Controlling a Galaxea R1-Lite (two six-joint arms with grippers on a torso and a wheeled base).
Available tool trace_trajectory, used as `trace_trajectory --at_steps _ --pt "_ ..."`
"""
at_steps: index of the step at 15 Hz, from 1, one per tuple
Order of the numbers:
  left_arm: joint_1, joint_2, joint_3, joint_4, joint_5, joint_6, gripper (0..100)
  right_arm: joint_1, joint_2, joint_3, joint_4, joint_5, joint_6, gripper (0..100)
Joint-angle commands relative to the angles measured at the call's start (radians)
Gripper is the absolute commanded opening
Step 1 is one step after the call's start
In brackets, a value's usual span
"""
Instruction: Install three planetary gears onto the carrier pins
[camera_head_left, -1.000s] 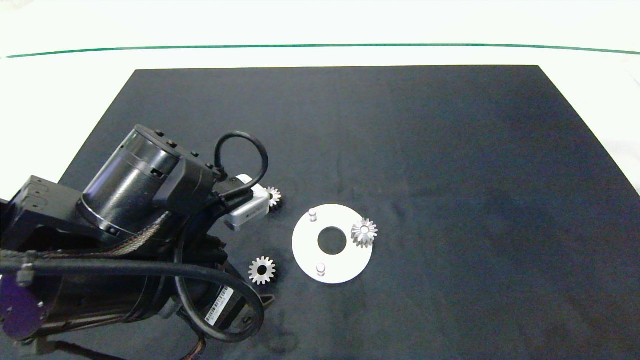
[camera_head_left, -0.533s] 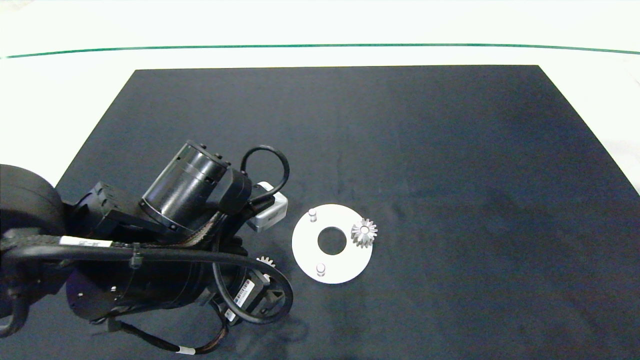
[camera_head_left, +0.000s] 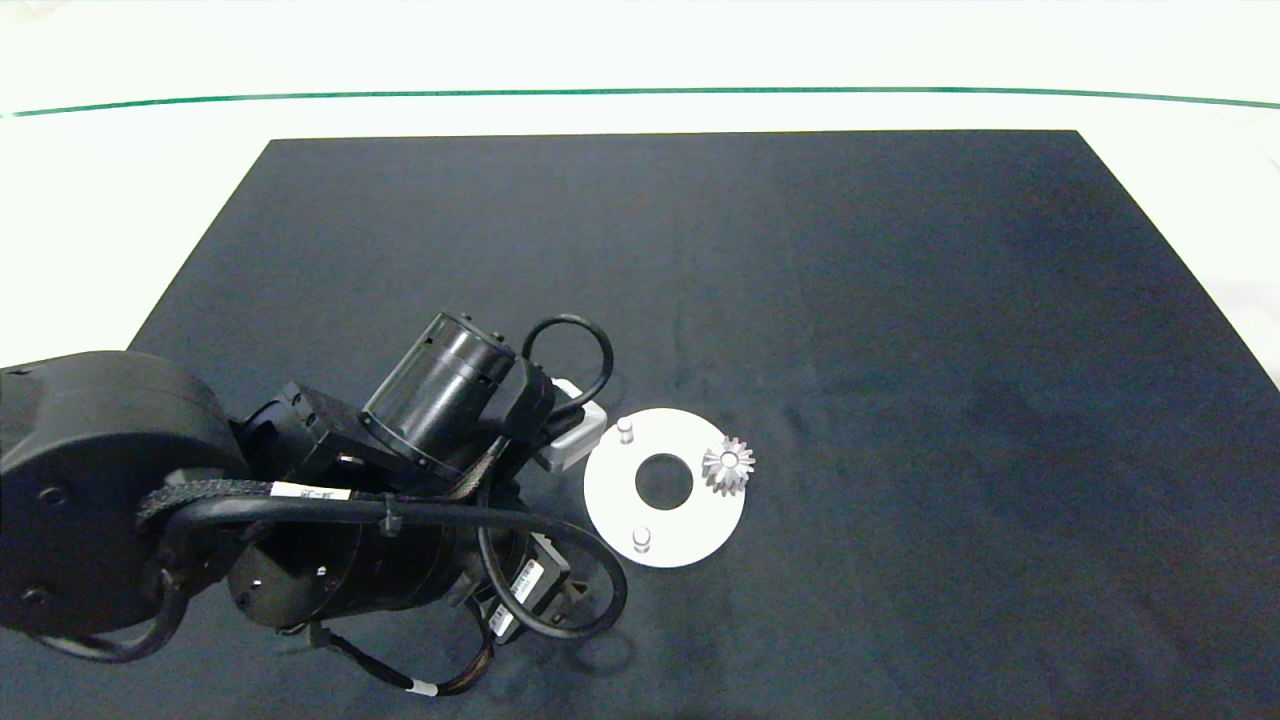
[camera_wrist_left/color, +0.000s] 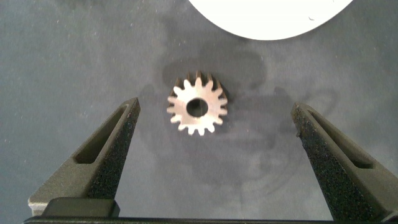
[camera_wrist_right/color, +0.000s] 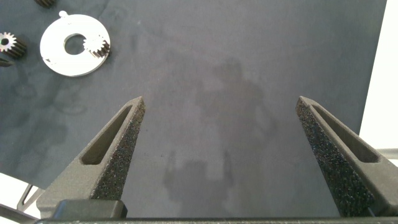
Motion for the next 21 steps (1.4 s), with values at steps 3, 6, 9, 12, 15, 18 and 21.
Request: trace_trajectory --at_steps 3,6,9,12,15,18,21 --pt "0.001 0.021 0.006 -0.003 0.002 0.011 100 0.000 0.004 0.000 0.002 0.000 -0.001 100" --pt "0.001 0.022 0.014 -0.005 0.002 0.011 100 0.002 0.002 0.002 0.002 0.001 -0.003 100" --pt "-0.001 0.022 0.022 -0.009 0.004 0.012 100 0.000 -0.005 0.002 0.003 0.007 -0.015 100" --pt "0.001 0.033 0.031 -0.043 0.002 0.031 100 0.000 -0.010 0.002 0.000 0.013 -0.017 100" --pt "0.002 0.035 0.035 -0.049 0.002 0.035 100 0.000 -0.012 0.000 0.000 0.018 -0.017 100" --pt "0.007 0.044 0.035 -0.054 0.004 0.035 95 0.000 -0.013 0.002 0.000 0.018 -0.017 100" --pt "0.007 0.056 0.037 -0.074 0.004 0.037 89 0.000 -0.016 0.002 0.000 0.018 -0.021 100"
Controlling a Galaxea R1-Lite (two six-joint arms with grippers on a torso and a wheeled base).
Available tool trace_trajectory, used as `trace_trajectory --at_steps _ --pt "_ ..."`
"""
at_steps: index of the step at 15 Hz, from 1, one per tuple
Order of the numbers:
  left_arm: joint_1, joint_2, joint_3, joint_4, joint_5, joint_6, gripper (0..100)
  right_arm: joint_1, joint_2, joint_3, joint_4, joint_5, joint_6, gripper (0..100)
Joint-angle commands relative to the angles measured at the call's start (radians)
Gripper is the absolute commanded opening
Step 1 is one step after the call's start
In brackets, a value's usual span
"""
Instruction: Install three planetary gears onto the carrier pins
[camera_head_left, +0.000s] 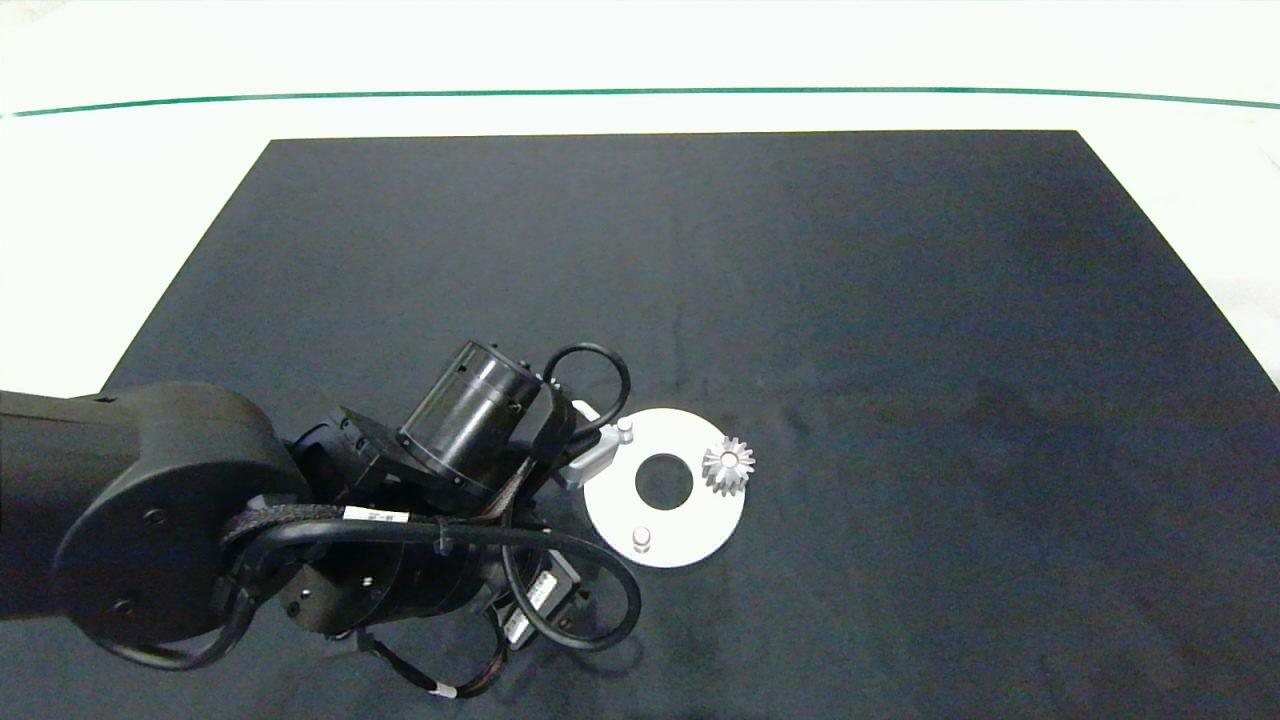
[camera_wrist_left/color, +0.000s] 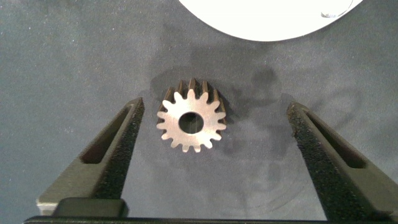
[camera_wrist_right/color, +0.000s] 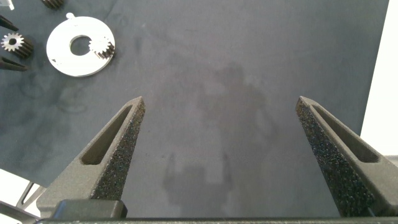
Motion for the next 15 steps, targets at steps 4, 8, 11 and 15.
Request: trace_trajectory --at_steps 4,8,11,15 --pt "0.000 0.018 0.011 -0.025 0.002 0.021 80 0.000 -0.004 0.001 0.003 0.001 -0.009 100" --pt "0.002 0.015 0.017 -0.025 0.002 0.021 72 0.000 -0.008 -0.001 0.003 0.002 -0.010 100" --pt "0.002 0.008 0.022 -0.025 0.002 0.021 66 0.000 -0.008 0.001 0.003 0.002 -0.010 100" --pt "0.002 0.007 0.029 -0.025 0.002 0.021 57 0.000 -0.014 0.001 0.003 0.002 -0.021 100"
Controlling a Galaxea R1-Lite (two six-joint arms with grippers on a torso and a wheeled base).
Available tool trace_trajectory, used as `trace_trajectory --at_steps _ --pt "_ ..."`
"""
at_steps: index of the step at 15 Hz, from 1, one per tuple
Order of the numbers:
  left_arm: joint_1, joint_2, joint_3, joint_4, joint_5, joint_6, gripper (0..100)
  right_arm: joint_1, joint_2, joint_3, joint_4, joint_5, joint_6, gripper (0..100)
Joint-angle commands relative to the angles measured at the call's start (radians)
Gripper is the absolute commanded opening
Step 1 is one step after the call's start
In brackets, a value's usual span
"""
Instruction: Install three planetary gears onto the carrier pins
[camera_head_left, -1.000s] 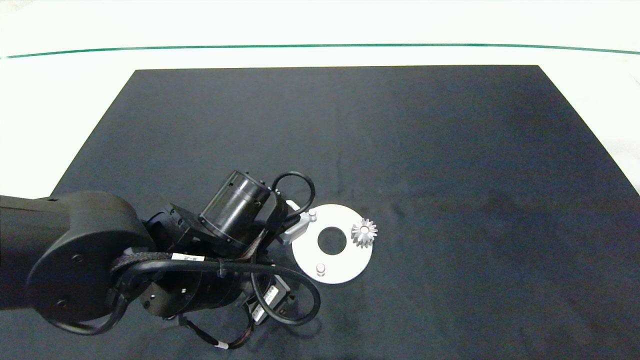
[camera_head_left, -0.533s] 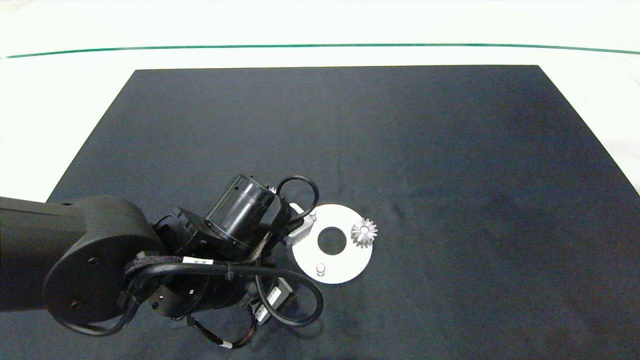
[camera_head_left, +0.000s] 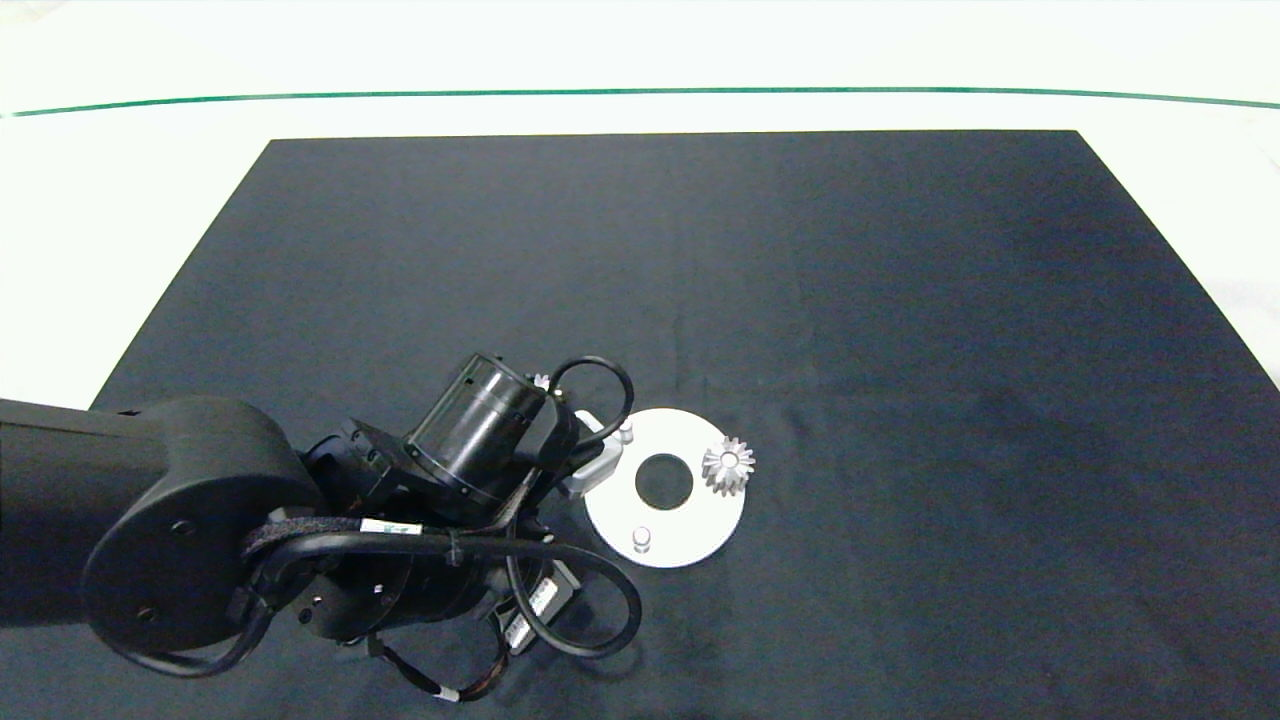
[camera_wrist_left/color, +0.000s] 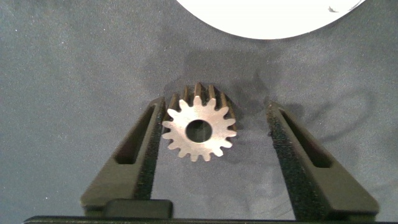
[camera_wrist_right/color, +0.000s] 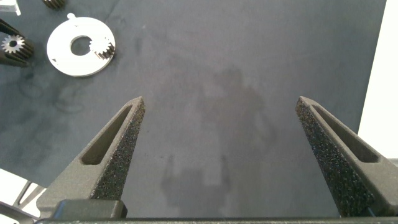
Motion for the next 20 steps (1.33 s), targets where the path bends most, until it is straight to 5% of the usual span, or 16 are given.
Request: trace_trajectory --at_steps 1,20 --pt "-0.001 -0.004 0.004 0.002 0.002 0.001 56 0.001 -0.005 0.000 0.003 -0.001 -0.006 100" --pt "-0.007 -0.036 -0.014 -0.011 0.019 -0.008 18 0.001 -0.021 0.000 0.003 -0.001 -0.018 100"
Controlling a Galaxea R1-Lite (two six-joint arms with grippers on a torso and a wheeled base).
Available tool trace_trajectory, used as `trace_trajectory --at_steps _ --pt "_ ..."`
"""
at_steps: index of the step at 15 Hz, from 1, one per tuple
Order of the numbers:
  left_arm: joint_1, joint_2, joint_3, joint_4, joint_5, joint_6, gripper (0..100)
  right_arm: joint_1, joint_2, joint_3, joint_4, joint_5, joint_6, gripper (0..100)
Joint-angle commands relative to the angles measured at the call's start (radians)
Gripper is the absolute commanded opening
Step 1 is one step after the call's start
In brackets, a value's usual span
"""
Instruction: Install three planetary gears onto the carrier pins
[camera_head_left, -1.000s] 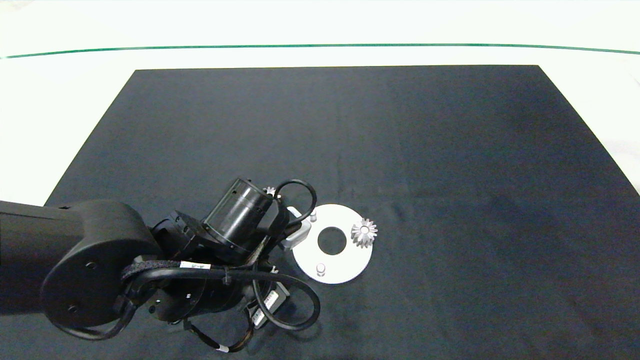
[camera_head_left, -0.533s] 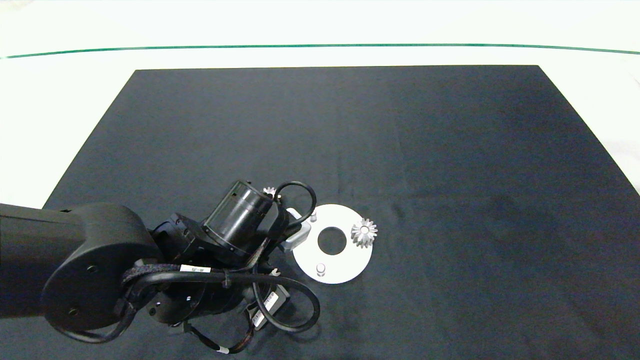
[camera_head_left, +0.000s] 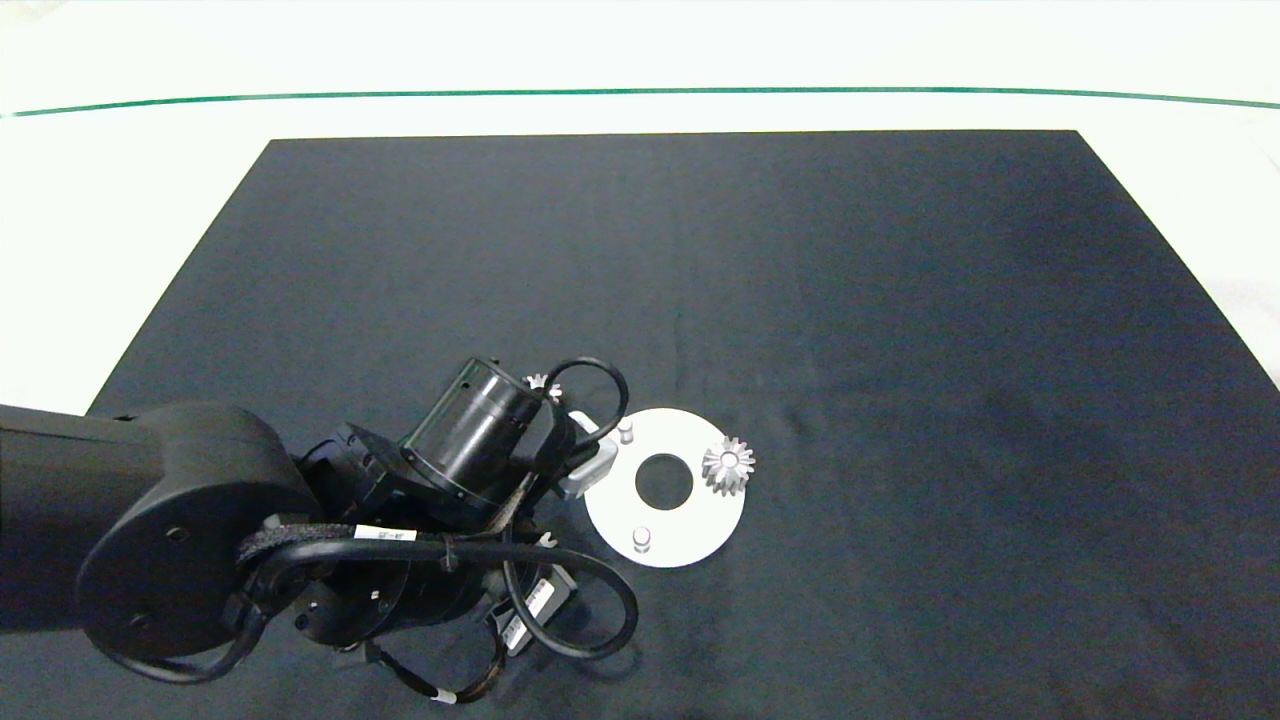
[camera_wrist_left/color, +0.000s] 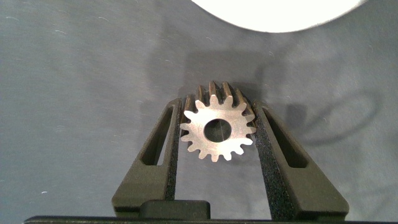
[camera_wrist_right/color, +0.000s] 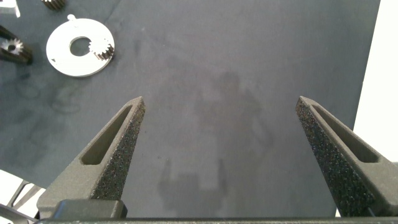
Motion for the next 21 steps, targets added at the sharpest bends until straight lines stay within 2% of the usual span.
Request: trace_trajectory --at_steps 1,5,8,11,12,13,14,16,21 --pt "-0.008 -0.034 -0.029 0.002 0.001 0.006 15 0.001 -0.003 0.000 0.003 -0.001 -0.002 100" --pt "-0.091 -0.039 -0.073 0.002 0.001 0.006 13 0.001 -0.012 0.000 0.003 -0.001 -0.024 100" --pt "-0.123 -0.022 -0.109 0.002 0.001 0.009 13 -0.001 -0.022 -0.001 0.003 -0.001 -0.025 100" --pt "-0.135 -0.005 -0.130 0.009 0.001 0.038 13 -0.001 -0.026 0.000 0.005 -0.001 -0.042 100" --pt "-0.135 0.006 -0.147 0.018 0.001 0.058 13 -0.001 -0.026 0.000 0.005 -0.001 -0.042 100" --pt "-0.134 0.013 -0.159 0.034 0.001 0.064 13 -0.001 -0.026 0.000 0.006 -0.001 -0.042 100" --pt "-0.135 0.041 -0.230 0.112 0.001 0.067 13 -0.001 -0.027 0.000 0.005 -0.001 -0.042 100" --pt "-0.135 0.081 -0.302 0.199 0.003 0.066 13 -0.001 -0.026 0.000 0.006 -0.001 -0.042 100" --pt "-0.158 0.107 -0.322 0.206 0.003 0.064 13 -0.001 -0.026 0.002 0.006 -0.001 -0.043 100"
